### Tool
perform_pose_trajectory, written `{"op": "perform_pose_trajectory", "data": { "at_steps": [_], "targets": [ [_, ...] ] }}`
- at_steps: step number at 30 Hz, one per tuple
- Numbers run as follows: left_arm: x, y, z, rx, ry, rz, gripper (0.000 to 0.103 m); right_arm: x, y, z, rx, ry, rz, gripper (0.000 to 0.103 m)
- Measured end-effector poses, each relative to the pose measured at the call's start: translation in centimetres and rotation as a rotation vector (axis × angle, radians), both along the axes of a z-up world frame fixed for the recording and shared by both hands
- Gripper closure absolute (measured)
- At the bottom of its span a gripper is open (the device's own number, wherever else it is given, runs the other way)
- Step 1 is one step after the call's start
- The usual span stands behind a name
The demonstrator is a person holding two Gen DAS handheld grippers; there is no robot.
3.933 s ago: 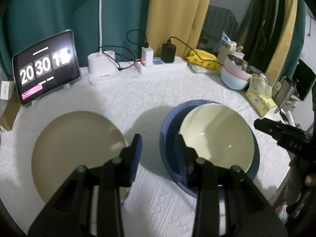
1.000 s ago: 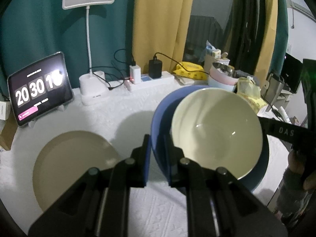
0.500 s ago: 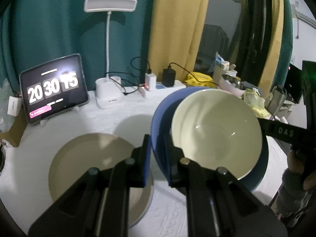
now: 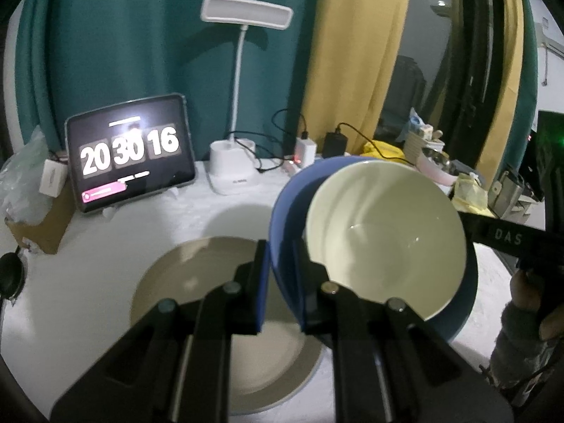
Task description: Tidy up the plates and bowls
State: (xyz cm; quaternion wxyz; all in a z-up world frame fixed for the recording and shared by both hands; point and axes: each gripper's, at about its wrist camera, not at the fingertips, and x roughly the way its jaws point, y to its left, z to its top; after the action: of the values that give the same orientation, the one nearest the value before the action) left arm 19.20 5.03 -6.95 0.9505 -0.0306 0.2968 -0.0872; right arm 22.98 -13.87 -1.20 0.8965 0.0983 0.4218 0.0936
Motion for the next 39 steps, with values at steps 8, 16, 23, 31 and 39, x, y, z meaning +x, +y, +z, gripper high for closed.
{"op": "perform_pose_trajectory", "data": {
  "at_steps": [8,16,23,31,39],
  "targets": [
    [0.1,2.9,-0.4,-0.012,0.011,0.053,0.091,1.4,3.1,-0.7,0.002,0.017,0.049,0.095],
    [1.0,5.3,-1.2,-0.014,0.034,0.094,0.091,2.8,6.0,-1.9,0.005,0.046,0.091,0.095],
    [1.9,7.0,-2.1,-0.016,0.062,0.128,0.091,4.0,7.9,-3.3,0.004,0.079,0.121,0.095],
    [2.7,8.0,-2.9,-0.011,0.085,0.153,0.091,4.8,9.1,-5.0,0.008,0.127,0.140,0.095],
    [2.9,8.2,-3.0,-0.012,0.087,0.158,0.091,5.1,9.4,-5.9,0.012,0.149,0.143,0.094]
  ]
}}
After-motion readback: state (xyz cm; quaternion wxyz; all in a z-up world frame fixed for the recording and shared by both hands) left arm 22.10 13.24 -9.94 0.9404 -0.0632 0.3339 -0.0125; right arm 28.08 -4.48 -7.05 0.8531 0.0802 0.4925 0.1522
